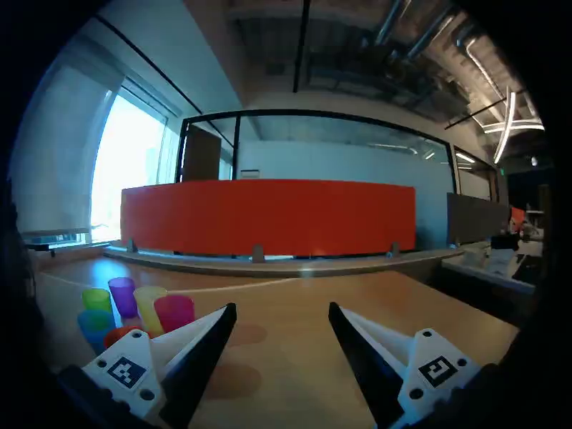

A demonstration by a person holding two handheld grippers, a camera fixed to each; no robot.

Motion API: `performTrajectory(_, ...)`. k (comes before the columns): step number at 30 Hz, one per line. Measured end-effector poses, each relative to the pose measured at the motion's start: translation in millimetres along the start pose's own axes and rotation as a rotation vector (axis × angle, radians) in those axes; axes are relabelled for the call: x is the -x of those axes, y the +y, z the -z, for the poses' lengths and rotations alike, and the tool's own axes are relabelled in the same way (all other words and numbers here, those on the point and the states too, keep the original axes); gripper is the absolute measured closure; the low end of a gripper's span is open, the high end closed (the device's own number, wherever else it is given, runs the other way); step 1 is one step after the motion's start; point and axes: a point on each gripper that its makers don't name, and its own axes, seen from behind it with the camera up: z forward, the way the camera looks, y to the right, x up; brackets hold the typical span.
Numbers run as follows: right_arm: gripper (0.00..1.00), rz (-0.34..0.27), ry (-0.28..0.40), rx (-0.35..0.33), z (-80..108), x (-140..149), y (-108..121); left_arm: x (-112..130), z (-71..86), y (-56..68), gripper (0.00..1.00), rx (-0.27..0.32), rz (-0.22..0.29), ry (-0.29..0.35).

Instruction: Pour water

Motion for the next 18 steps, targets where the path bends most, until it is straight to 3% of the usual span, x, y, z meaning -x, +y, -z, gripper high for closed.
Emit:
performTrajectory(3,0.0,0.014,-0.005,-0.007,-1.2,-11.1,-0.7,-4.4,-3.6,7.7,0.11,0.009,0.011,-0.003)
performTrajectory(6,0.0,0.018,-0.014,-0.015,-2.5,-23.0,-2.7,-15.2,-7.8,8.0,0.11,0.013,0.024,-0.01)
performTrajectory(18,0.0,-0.006,-0.052,-0.046,-9.9,-82.3,-11.5,-94.6,-19.4,16.1,0.11,0.065,0.049,0.002)
